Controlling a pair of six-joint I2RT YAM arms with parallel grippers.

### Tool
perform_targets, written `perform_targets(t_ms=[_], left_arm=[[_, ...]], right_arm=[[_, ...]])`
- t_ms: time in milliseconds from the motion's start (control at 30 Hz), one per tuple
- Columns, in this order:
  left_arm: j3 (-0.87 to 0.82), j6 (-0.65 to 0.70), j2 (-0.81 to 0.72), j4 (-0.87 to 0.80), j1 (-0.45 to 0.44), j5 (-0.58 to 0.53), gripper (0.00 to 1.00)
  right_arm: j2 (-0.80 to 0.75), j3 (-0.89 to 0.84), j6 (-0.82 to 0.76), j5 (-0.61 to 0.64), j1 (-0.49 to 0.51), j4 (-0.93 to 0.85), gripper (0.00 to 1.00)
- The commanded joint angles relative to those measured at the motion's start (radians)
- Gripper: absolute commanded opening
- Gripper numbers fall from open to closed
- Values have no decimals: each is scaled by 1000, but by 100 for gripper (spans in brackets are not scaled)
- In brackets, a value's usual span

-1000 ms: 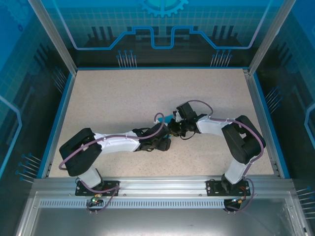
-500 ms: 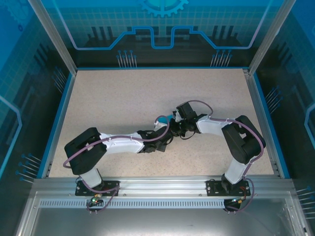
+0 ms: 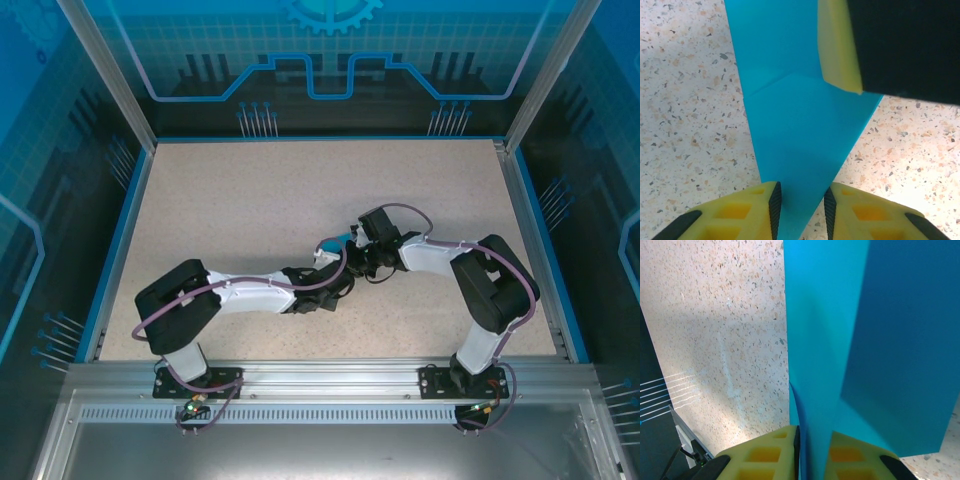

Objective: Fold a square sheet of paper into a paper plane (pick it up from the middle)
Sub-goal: Fourth fold the wing at the center of the table.

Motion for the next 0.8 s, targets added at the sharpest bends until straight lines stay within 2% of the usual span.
perform_targets(t_ms=[0,767], left_arm=[[11,-25,20,-13,-7,-35,29],[-15,-35,14,5,-5,-46,16]], right_arm=[[9,26,10,-24,-13,-1,15],[-3,13,8,-23,-16,-2,15]])
